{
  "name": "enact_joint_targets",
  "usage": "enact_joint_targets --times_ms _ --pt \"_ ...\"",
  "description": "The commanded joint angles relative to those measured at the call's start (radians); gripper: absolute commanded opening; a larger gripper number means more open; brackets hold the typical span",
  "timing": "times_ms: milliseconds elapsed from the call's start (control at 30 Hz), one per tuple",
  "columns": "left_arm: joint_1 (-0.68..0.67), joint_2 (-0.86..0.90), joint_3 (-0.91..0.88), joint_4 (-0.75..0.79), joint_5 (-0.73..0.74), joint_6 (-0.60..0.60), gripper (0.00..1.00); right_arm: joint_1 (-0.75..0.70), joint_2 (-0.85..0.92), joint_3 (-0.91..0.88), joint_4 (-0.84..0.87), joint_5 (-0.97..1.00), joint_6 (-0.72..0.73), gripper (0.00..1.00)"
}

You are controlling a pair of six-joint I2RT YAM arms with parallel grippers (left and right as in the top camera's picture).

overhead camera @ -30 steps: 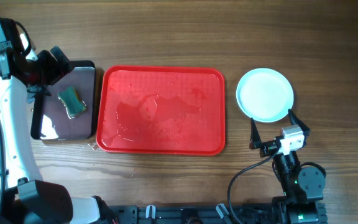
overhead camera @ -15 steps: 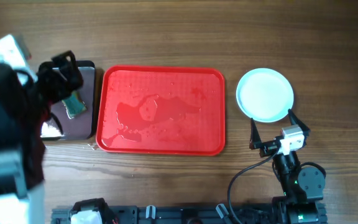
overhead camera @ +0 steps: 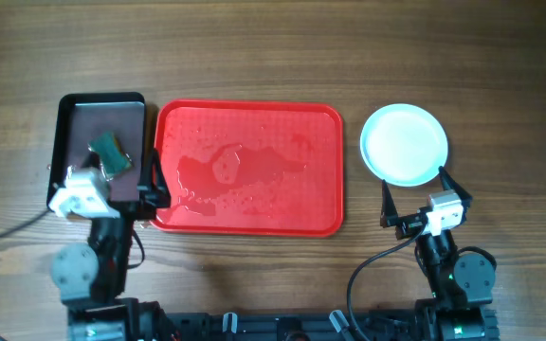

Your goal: Clean dirty plates on tray and stack at the side

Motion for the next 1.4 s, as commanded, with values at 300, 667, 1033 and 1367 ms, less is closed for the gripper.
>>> enact_joint_targets --times_ms 300,667,1033,1367 --pt "-0.005 -0.277 -0.282 0.056 0.007 0.154 1.0 0.0 -0.012 -0.003 0.003 0.011 -0.009 1.0" --pt "-0.005 -0.286 -0.289 -0.087 -0.023 0.153 1.0 0.0 -0.012 -0.003 0.003 0.011 -0.009 1.0" --pt "-0.005 -0.283 -0.289 -0.083 -0.023 0.15 1.0 0.0 -0.012 -0.003 0.003 0.011 -0.009 1.0" --pt "-0.005 -0.283 -0.288 -0.083 -0.023 0.15 1.0 0.0 -0.012 -0.003 0.003 0.011 -0.009 1.0"
